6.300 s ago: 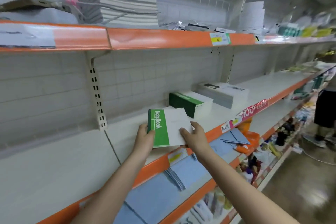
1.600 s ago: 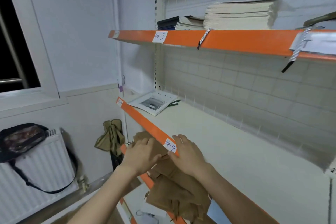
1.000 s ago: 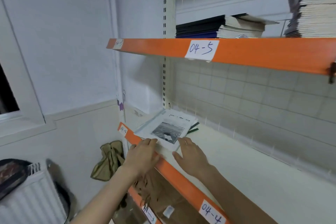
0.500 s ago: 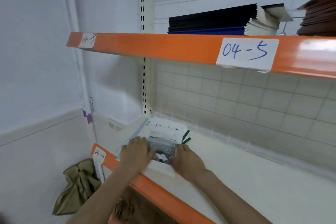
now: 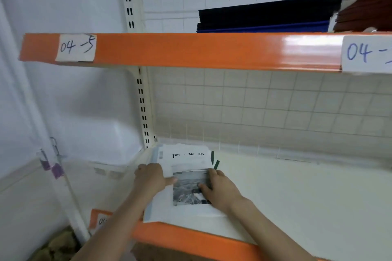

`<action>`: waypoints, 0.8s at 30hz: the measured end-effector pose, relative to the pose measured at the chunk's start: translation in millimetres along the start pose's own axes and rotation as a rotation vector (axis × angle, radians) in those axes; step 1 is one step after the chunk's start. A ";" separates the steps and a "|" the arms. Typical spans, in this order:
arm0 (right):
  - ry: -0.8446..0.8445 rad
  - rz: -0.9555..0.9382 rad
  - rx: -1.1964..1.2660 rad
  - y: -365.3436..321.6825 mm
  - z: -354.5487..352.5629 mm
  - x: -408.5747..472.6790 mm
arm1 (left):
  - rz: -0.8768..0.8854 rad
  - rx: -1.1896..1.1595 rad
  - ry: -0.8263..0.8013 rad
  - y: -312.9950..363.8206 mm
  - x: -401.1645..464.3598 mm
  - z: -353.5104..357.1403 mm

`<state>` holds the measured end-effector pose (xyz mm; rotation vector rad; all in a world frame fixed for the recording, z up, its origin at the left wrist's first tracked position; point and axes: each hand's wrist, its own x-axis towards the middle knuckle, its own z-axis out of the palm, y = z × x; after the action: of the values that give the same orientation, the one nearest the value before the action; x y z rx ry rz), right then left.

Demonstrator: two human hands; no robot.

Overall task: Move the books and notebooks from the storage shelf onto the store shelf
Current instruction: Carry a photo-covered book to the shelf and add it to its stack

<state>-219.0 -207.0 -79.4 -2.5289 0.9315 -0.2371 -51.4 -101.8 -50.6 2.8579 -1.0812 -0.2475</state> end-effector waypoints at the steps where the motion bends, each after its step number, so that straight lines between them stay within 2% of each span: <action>1: 0.004 0.012 0.013 -1.3 1.1 -0.7 | 0.021 0.008 0.027 -0.6 0.5 -2.1; 4: 0.009 0.054 0.041 -6.1 0.7 -1.6 | 0.038 -0.066 0.105 -0.4 -0.2 -4.0; 6: 0.008 0.073 0.057 -6.4 0.4 -1.6 | 0.024 -0.274 0.117 3.1 -3.5 -1.0; 8: 0.015 0.084 0.062 -7.1 -0.1 -3.1 | 0.069 -0.445 0.151 6.5 -7.7 2.3; 11: 0.035 0.110 0.076 -5.0 1.4 -2.6 | 0.162 -0.532 0.231 3.6 -10.7 4.1; 16: 0.129 0.137 0.151 -6.2 -1.8 -6.2 | 0.266 -0.951 0.202 -10.1 -10.8 -2.8; 19: 0.250 0.223 0.472 -6.0 -14.3 -10.6 | 0.227 -1.230 0.159 -9.0 -13.8 -10.5; 22: 0.148 0.293 0.990 -8.2 -29.3 -16.8 | 0.195 -1.341 0.103 -5.6 -12.2 -14.7; 24: 0.091 0.268 1.153 -11.4 -38.1 -24.5 | 0.196 -1.337 0.057 -2.8 -11.0 -16.0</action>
<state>-242.5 -196.2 -40.5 -1.3354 0.8036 -0.5974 -54.9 -92.1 -33.8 1.5462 -0.7086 -0.5815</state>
